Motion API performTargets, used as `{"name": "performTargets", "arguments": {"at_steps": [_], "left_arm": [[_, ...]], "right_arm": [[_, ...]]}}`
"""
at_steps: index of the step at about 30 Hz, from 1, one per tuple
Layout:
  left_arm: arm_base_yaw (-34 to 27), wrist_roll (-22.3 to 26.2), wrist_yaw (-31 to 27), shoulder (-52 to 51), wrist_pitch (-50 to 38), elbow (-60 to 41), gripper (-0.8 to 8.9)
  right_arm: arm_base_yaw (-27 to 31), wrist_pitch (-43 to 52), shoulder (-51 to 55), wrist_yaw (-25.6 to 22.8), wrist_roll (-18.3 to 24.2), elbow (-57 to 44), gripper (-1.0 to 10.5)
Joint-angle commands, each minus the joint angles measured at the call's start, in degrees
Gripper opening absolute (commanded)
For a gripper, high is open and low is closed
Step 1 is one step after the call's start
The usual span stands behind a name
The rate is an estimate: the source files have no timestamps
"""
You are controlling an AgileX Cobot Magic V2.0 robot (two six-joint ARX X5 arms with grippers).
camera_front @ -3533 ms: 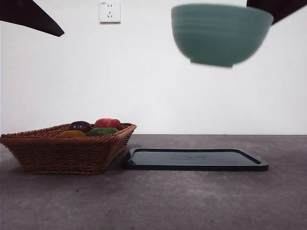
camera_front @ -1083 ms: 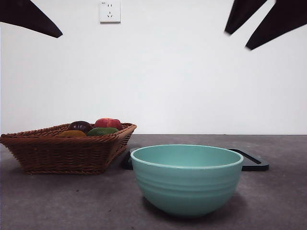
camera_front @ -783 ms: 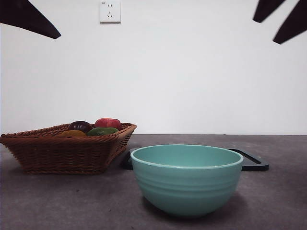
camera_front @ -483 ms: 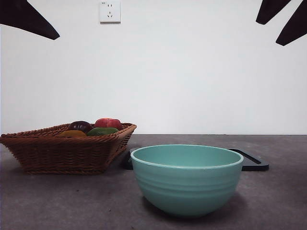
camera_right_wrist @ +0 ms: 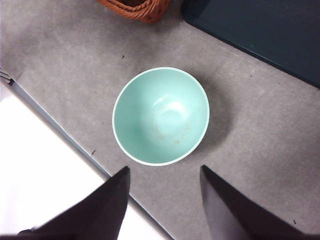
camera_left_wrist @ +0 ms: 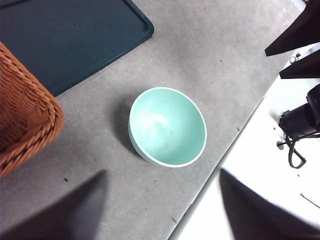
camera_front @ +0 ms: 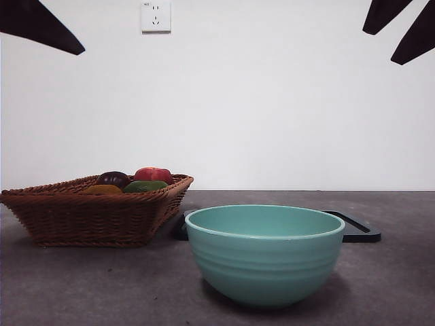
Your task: Pick up the wifruite, put it on the bowl, pick up the plate, put it on desk
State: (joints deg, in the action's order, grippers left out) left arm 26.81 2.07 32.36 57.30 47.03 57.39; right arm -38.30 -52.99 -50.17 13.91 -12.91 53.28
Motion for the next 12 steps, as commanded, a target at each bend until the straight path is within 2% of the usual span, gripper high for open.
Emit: {"name": "performTargets", "arguments": {"at_steps": [1, 3, 12], "left_arm": [[0.31, 0.5, 0.26, 0.33, -0.22, 1.14, 1.09], [0.31, 0.48, 0.26, 0.33, -0.22, 1.14, 0.01], [0.31, 0.28, 0.26, 0.33, -0.28, 1.14, 0.08]], "right_arm": [[-0.57, 0.28, -0.28, 0.2, -0.13, 0.96, 1.1], [-0.57, 0.28, -0.28, 0.17, 0.13, 0.96, 0.0], [-0.57, 0.46, -0.26, -0.46, 0.13, 0.96, 0.1]]}}
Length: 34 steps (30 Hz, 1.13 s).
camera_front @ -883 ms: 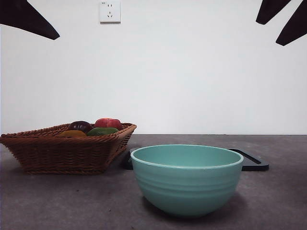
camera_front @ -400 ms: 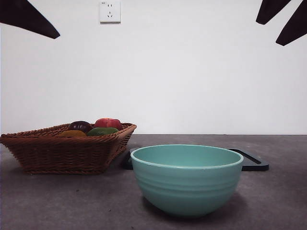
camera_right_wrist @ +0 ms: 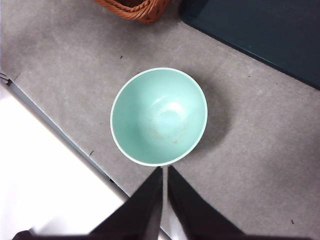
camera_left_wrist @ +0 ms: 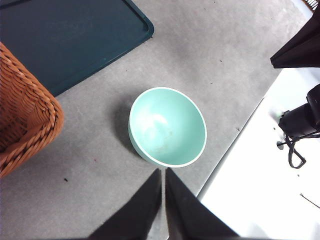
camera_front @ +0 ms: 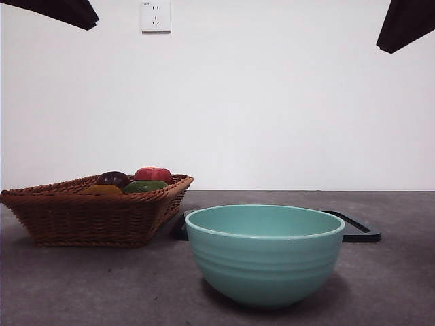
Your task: Pick up the wifruite, put it on the bowl, pick up the plate, put it on desk
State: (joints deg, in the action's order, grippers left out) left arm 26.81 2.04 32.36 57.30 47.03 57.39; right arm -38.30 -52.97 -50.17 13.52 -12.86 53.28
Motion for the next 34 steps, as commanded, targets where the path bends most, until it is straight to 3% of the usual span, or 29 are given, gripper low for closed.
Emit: {"name": "performTargets", "arguments": {"at_steps": [1, 34], "left_arm": [[0.31, 0.31, 0.26, 0.33, -0.33, 1.14, 0.08], [-1.7, 2.4, 0.24, -4.39, -0.04, 1.11, 0.08]], "right_arm": [[-0.57, 0.44, -0.28, -0.04, 0.09, 0.96, 0.1], [-0.57, 0.44, -0.26, -0.04, 0.09, 0.96, 0.1]]}}
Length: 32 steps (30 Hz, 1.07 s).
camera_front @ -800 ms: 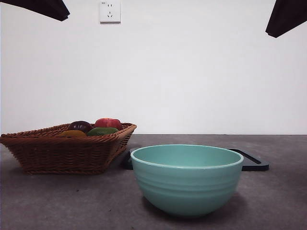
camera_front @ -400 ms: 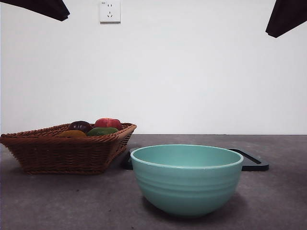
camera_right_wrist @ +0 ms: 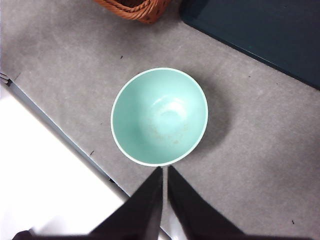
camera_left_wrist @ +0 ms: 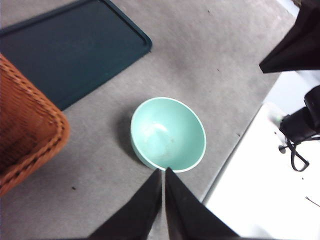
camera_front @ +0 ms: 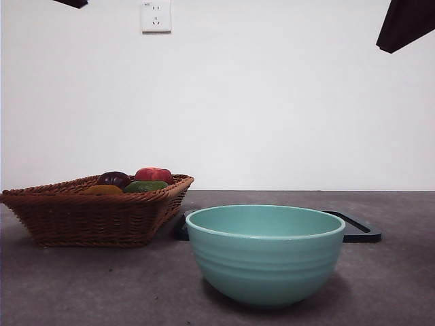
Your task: Pick up the wifruite, put it on the bowl, pick up the plate, put it on desk
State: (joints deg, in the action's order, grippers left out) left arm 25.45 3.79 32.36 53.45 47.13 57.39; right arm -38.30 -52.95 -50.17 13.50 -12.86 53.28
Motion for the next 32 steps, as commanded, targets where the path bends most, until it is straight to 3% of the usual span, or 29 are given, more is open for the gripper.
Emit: {"name": "performTargets", "arguments": {"at_steps": [1, 2, 5, 9, 16, 23, 32], "left_arm": [[-0.76, 0.28, 0.26, -1.16, -0.24, 1.11, 0.08], [-1.14, -0.44, 0.31, -1.92, -0.74, 1.11, 0.08], [-3.72, 3.82, 0.22, -5.38, -4.96, 1.01, 0.08], [-10.38, 7.37, -0.68, -11.3, -18.64, -0.28, 0.08], [-20.59, 7.06, -15.08, -22.14, -36.35, -9.35, 0.08], [-26.08, 7.48, -23.61, -32.7, -39.93, -24.39, 0.08], [-28.48, 6.82, -25.51, -43.89, -44.26, -42.86, 0.08]], "right_arm": [[-0.57, 0.42, -0.26, -0.02, 0.09, 0.96, 0.1], [-0.57, 0.42, -0.28, -0.02, 0.09, 0.96, 0.1], [-0.57, 0.44, -0.28, -0.02, 0.09, 0.96, 0.1], [-0.57, 0.44, -0.26, -0.02, 0.09, 0.96, 0.1], [-0.57, 0.44, -0.26, -0.02, 0.09, 0.96, 0.1], [-0.57, 0.46, -0.26, -0.02, 0.09, 0.96, 0.1], [-0.57, 0.46, -0.26, -0.02, 0.09, 0.96, 0.1]]}}
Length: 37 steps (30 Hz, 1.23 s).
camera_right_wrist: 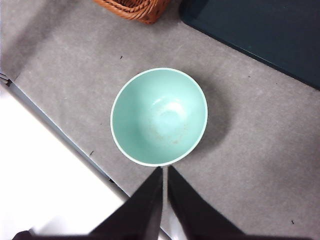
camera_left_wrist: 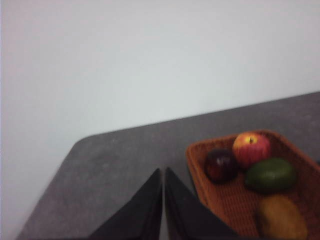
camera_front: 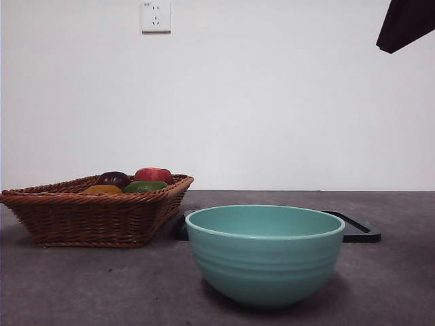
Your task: Pick up the wifruite, put it on the bowl, pick up the plate, put it on desk
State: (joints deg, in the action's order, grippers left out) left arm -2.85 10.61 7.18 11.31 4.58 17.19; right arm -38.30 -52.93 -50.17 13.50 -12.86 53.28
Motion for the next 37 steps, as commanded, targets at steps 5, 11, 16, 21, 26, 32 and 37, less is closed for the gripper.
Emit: {"name": "performTargets", "arguments": {"at_steps": [5, 11, 16, 21, 26, 32, 37], "left_arm": [[-0.2, -0.61, -1.4, -6.34, -1.16, -8.35, 0.08], [-0.2, -0.61, -1.49, -8.83, -1.14, -11.93, 0.08], [-0.2, -1.29, -1.53, -9.88, -1.03, -14.6, 0.08], [-0.2, -1.29, -1.64, -10.51, -0.48, -15.89, 0.08], [-0.2, -1.29, -1.64, -11.15, 2.4, -16.55, 0.08], [-0.2, -2.1, -1.64, -11.15, 5.99, -16.52, 0.08], [-0.17, -2.75, -1.62, -11.15, 6.01, -16.5, 0.08]], "right_arm": [[-0.57, 0.44, -0.26, -0.02, 0.09, 0.96, 0.1], [-0.57, 0.44, -0.26, -0.02, 0.09, 0.96, 0.1], [-0.57, 0.44, -0.28, -0.02, 0.09, 0.96, 0.1], [-0.57, 0.44, -0.26, -0.02, 0.09, 0.96, 0.1], [-0.57, 0.44, -0.26, -0.02, 0.09, 0.96, 0.1], [-0.57, 0.46, -0.26, -0.02, 0.09, 0.96, 0.1], [-0.57, 0.55, -0.26, -0.02, 0.09, 0.96, 0.1]]}}
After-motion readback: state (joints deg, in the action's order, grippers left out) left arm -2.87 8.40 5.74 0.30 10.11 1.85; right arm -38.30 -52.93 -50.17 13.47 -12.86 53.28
